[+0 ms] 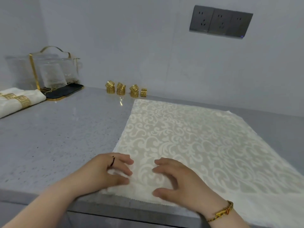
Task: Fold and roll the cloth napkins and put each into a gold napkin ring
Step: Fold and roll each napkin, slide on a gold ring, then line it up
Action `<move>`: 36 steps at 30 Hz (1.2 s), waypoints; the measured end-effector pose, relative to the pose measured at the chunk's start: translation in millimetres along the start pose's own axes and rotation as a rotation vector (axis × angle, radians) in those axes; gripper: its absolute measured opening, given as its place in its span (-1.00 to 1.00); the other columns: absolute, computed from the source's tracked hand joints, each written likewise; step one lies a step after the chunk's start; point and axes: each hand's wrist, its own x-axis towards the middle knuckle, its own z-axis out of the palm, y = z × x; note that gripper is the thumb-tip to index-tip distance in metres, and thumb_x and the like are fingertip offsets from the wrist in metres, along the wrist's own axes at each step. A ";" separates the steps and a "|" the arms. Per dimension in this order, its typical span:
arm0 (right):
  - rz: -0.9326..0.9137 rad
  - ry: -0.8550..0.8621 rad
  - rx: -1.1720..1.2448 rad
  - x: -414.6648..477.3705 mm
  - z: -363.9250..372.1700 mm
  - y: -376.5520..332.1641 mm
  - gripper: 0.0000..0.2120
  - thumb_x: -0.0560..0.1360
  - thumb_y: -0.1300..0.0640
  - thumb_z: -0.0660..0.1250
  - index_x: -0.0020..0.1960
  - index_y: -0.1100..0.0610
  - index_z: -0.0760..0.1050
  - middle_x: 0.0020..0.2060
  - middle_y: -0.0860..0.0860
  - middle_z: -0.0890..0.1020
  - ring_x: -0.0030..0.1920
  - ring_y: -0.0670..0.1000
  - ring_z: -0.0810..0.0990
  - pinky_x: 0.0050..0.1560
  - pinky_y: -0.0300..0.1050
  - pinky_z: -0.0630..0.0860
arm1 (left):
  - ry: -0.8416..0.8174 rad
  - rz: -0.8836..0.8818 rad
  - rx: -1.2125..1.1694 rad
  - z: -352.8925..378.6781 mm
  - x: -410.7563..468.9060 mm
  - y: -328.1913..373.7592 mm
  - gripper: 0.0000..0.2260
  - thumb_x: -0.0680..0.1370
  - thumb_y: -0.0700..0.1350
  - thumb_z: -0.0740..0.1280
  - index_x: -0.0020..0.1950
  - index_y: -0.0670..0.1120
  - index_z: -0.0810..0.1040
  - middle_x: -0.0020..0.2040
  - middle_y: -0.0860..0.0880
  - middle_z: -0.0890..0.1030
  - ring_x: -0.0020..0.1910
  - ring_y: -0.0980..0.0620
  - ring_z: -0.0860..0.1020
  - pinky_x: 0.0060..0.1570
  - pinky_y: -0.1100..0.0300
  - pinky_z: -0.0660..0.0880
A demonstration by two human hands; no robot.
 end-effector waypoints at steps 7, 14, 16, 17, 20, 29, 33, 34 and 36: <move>-0.091 0.097 0.013 -2.0 3.8 12.0 -0.69 0.44 -0.03 0.36 0.17 -0.06 0.52 0.15 -0.41 0.29 0.20 -0.48 0.13 0.12 -0.70 0.00 | 0.125 -0.070 -0.070 2.0 -0.1 -1.3 -0.66 0.41 -0.26 0.41 -0.37 0.19 0.66 -0.19 0.45 0.58 -0.05 0.52 0.48 -0.07 0.66 0.30; -0.143 0.215 -0.046 -4.3 -1.5 23.3 -0.69 0.48 0.03 0.19 0.14 0.07 0.58 0.16 -0.14 0.56 0.26 -0.23 0.24 0.11 -0.61 0.19 | 0.257 -0.119 -0.111 -1.3 -1.6 3.6 -0.72 0.48 -0.19 0.34 -0.33 0.13 0.67 -0.19 -0.12 0.67 -0.24 0.03 0.58 -0.27 0.39 0.43; -0.110 0.248 -0.182 -13.2 -10.1 33.4 -0.65 0.41 0.03 0.16 0.08 0.05 0.61 0.10 -0.12 0.61 0.17 -0.20 0.42 0.11 -0.51 0.27 | 0.280 -0.103 -0.086 -1.6 -2.9 6.1 -0.69 0.48 -0.20 0.33 -0.36 0.14 0.66 -0.24 -0.13 0.66 -0.32 0.08 0.56 -0.31 0.40 0.41; -0.104 0.287 -0.250 -19.8 -17.7 37.7 -0.66 0.38 0.05 0.16 0.05 0.03 0.62 0.06 -0.12 0.63 0.08 -0.18 0.53 0.09 -0.48 0.30 | 0.288 -0.098 -0.081 -2.2 -3.6 7.8 -0.68 0.48 -0.21 0.33 -0.38 0.13 0.66 -0.27 -0.08 0.67 -0.36 0.12 0.56 -0.33 0.45 0.40; 0.014 0.292 -0.326 -43.2 -47.6 50.6 -0.67 0.46 0.06 0.16 0.17 -0.02 0.55 0.13 -0.18 0.57 0.16 -0.16 0.50 0.06 -0.53 0.22 | 0.320 -0.097 -0.066 -8.4 -4.0 12.1 -0.71 0.48 -0.24 0.33 -0.41 -0.02 0.64 -0.41 0.00 0.60 -0.40 0.12 0.52 -0.36 0.46 0.37; 0.579 0.233 -0.424 -113.4 -118.7 83.2 -0.82 0.52 0.07 0.24 0.04 0.06 0.57 -0.01 -0.03 0.62 0.08 0.01 0.55 0.04 -0.22 0.39 | 0.601 -0.237 -0.212 -54.0 -9.4 -8.2 -0.75 0.34 0.14 0.42 -0.11 0.02 0.66 -0.15 -0.07 0.68 -0.08 -0.17 0.61 0.11 -0.21 0.45; 0.628 0.226 -0.002 -127.4 -145.3 82.5 -0.30 -0.03 -0.44 0.43 -0.36 0.22 0.57 -0.46 0.06 0.54 -0.36 0.00 0.50 -0.30 -0.20 0.36 | 0.739 -0.288 -0.277 -61.3 5.5 -10.3 -0.84 0.54 -0.01 0.27 -0.05 -0.07 0.57 -0.06 -0.16 0.63 -0.19 -0.02 0.54 0.06 0.00 0.42; 0.641 0.271 0.016 -128.9 -150.6 90.4 -0.15 -0.19 -0.55 0.34 -0.37 0.22 0.57 -0.47 0.09 0.56 -0.40 -0.02 0.50 -0.34 -0.23 0.37 | 0.747 -0.299 -0.303 -58.9 8.5 -7.4 -0.85 0.54 -0.05 0.27 -0.02 -0.09 0.56 -0.09 -0.15 0.62 -0.19 -0.03 0.54 0.06 0.02 0.42; 0.690 0.336 0.027 -124.5 -155.2 94.2 -0.17 -0.21 -0.53 0.37 -0.38 0.22 0.58 -0.42 0.16 0.63 -0.39 0.04 0.55 -0.36 -0.20 0.41 | 0.712 -0.317 -0.303 -52.4 15.3 -1.1 -0.88 0.53 -0.11 0.30 -0.04 -0.12 0.57 -0.19 -0.09 0.60 -0.20 -0.09 0.54 0.05 0.02 0.42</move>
